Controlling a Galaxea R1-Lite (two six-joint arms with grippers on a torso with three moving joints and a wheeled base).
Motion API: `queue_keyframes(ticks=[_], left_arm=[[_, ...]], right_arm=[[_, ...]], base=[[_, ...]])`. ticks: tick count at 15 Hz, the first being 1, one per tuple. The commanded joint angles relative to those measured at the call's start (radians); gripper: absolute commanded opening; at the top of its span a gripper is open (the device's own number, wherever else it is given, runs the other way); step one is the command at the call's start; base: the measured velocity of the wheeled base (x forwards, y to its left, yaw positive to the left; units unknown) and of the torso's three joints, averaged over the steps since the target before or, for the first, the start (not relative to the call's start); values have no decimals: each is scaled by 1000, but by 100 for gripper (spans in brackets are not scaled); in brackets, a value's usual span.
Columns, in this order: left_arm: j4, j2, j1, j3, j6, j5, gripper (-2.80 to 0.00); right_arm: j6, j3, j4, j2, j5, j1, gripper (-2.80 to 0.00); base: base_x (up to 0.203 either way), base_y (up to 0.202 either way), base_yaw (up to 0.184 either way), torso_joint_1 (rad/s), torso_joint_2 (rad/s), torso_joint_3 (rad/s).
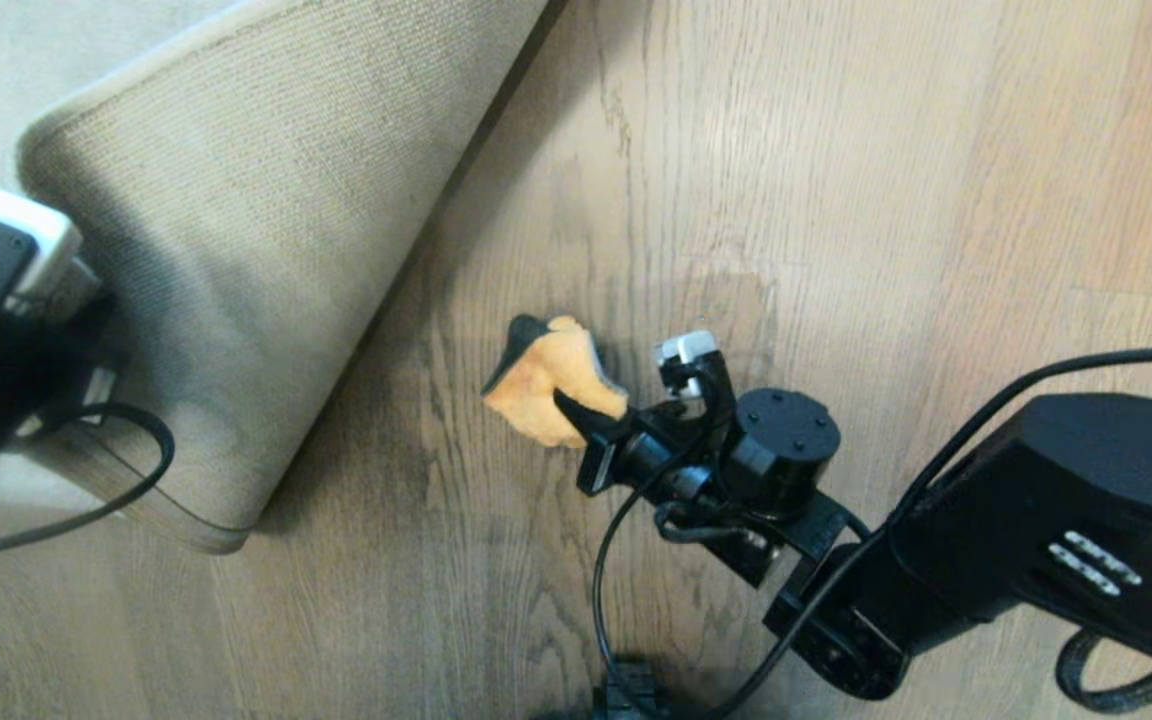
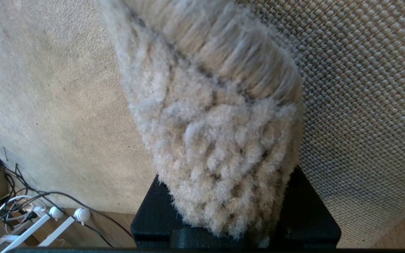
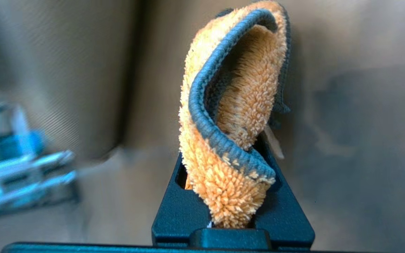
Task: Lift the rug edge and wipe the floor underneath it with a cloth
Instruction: Wipe the floor under the carpet with a rag
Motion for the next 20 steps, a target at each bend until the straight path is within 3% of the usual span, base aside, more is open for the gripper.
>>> queue_keyframes(ticks=[1, 3, 7, 13, 17, 20], left_arm=[[-4, 4, -1, 0, 3, 2, -280], [-4, 5, -1, 0, 3, 2, -280], [-8, 5, 0, 14, 3, 2, -280], [-8, 12, 0, 17, 3, 3, -280], [-8, 14, 0, 17, 1, 3, -280], [-8, 14, -2, 17, 1, 2, -280]], right_arm=[[4, 72, -31, -4, 1, 101, -280], [8, 110, -67, 23, 0, 172, -280], [9, 111, -114, 112, -1, 225, -280], [10, 109, -141, 244, -3, 230, -280], [34, 12, -141, 266, -112, 220, -280], [34, -1, -141, 250, -114, 176, -280]], base=[[0, 0, 0, 0, 0, 0], [0, 0, 0, 0, 0, 0], [0, 0, 0, 0, 0, 0], [0, 0, 0, 0, 0, 0], [0, 0, 0, 0, 0, 0], [0, 0, 0, 0, 0, 0]])
